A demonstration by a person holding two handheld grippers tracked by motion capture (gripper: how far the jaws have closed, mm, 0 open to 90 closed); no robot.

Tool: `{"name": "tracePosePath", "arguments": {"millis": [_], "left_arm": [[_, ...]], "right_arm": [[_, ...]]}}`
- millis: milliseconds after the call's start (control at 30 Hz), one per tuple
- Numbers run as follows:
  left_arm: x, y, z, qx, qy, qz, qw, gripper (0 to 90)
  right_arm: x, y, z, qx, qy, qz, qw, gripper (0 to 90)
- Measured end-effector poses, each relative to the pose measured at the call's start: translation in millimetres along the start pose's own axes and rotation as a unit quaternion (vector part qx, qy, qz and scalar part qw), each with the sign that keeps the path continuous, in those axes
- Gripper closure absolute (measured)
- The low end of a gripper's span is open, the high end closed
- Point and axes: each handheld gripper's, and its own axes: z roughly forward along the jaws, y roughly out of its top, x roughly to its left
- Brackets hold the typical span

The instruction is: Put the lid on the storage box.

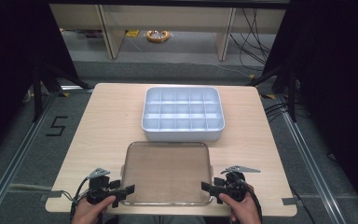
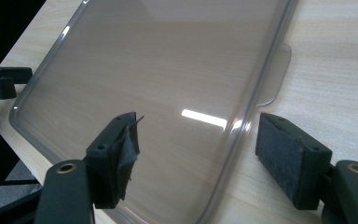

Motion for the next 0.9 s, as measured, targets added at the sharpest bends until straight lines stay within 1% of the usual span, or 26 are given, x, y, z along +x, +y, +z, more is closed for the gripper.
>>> {"name": "tracePosePath", "arguments": {"millis": [33,67,100,133,167,200,233,267,300,333,367,400,433,467,500,533,600,633,667,700,733,767,800,833,867,900], "left_arm": [[-1.4,0.1,3.2,-0.010,0.004,-0.010,0.9999,28.7],[-1.4,0.1,3.2,-0.010,0.004,-0.010,0.9999,29.0],[-1.0,0.5,3.9,-0.011,0.007,-0.005,0.9999,29.7],[-1.0,0.5,3.9,-0.011,0.007,-0.005,0.9999,30.5],[-0.3,0.7,3.5,-0.007,0.011,0.002,0.9999,31.4],[-0.9,0.3,4.3,-0.014,0.015,0.001,0.9998,32.6],[0.8,0.6,2.0,0.000,0.020,0.017,0.9996,33.8],[0.7,0.2,2.2,-0.003,0.021,0.018,0.9996,35.5],[0.7,0.2,2.2,-0.003,0.021,0.018,0.9996,36.9],[-0.5,-0.4,3.4,-0.015,0.021,0.004,0.9997,36.9],[1.4,-0.7,2.4,-0.013,0.018,0.008,0.9997,38.4],[1.4,-0.7,2.4,-0.013,0.018,0.008,0.9997,38.6],[1.7,-0.6,1.4,-0.007,0.024,0.015,0.9996,38.6],[2.4,-0.8,-0.2,0.001,0.024,0.026,0.9994,38.7],[1.5,-1.3,0.1,-0.003,0.026,0.025,0.9994,38.7],[0.2,-1.7,1.4,-0.011,0.026,0.019,0.9994,38.7],[1.4,-1.9,0.0,-0.009,0.030,0.023,0.9992,38.5],[1.4,-1.9,0.0,-0.009,0.030,0.023,0.9992,38.6],[4.1,-1.7,-2.2,0.002,0.030,0.033,0.9990,38.7],[4.1,-1.7,-2.2,0.002,0.030,0.033,0.9990,38.8],[3.3,-2.1,-1.1,-0.003,0.031,0.031,0.9990,38.8],[1.7,-2.3,-0.8,0.000,0.029,0.038,0.9988,39.2],[1.7,-2.3,-0.8,0.000,0.029,0.038,0.9988,39.1],[1.2,-2.3,-1.6,0.006,0.033,0.048,0.9983,39.1],[0.9,-2.5,-1.5,0.006,0.032,0.049,0.9983,39.1],[0.4,-2.9,-0.6,0.003,0.033,0.045,0.9985,39.1]], "right_arm": [[1.2,0.8,1.2,0.008,-0.012,0.013,0.9998,31.2],[0.4,1.1,2.5,0.007,-0.005,0.009,0.9999,31.2],[0.3,1.2,4.2,0.008,-0.006,0.007,0.9999,31.3],[0.3,1.2,4.2,0.008,-0.006,0.007,0.9999,31.3],[1.5,1.9,5.8,0.009,-0.002,0.013,0.9999,30.6],[1.6,2.1,7.2,0.007,-0.009,0.011,0.9999,30.4],[2.1,2.2,7.5,0.005,-0.009,0.014,0.9998,29.6],[2.3,2.2,7.8,0.003,-0.007,0.024,0.9997,28.9],[2.3,2.2,7.8,0.003,-0.007,0.024,0.9997,28.9],[1.5,1.7,7.4,-0.003,-0.001,0.029,0.9996,29.0],[0.0,0.0,5.5,-0.010,0.009,0.065,0.9978,29.0],[-0.8,-1.2,5.6,-0.012,0.014,0.084,0.9963,29.0],[-0.8,-1.2,5.6,-0.012,0.014,0.084,0.9963,29.0],[-2.3,-2.4,4.5,-0.014,0.023,0.097,0.9949,29.3],[-4.4,-3.8,4.6,-0.020,0.030,0.102,0.9941,30.1],[-5.7,-5.3,4.8,-0.027,0.035,0.108,0.9931,31.8],[-9.6,-8.4,1.8,-0.030,0.050,0.125,0.9905,36.0],[-9.6,-8.4,1.8,-0.030,0.050,0.125,0.9905,36.0],[-10.4,-12.0,-1.7,-0.026,0.064,0.182,0.9810,42.2],[-10.4,-12.0,-1.7,-0.026,0.064,0.182,0.9810,42.2],[-7.0,-12.9,-3.0,-0.010,0.083,0.241,0.9670,44.4],[-8.8,-17.6,-0.1,-0.014,0.102,0.237,0.9659,50.3],[-8.8,-17.6,-0.1,-0.014,0.102,0.237,0.9659,50.3],[-6.2,-16.8,1.0,-0.013,0.097,0.222,0.9701,50.6],[-2.8,-14.9,-0.1,-0.009,0.090,0.200,0.9756,55.1],[0.2,-13.3,-2.1,-0.018,0.074,0.156,0.9848,61.5]]}}
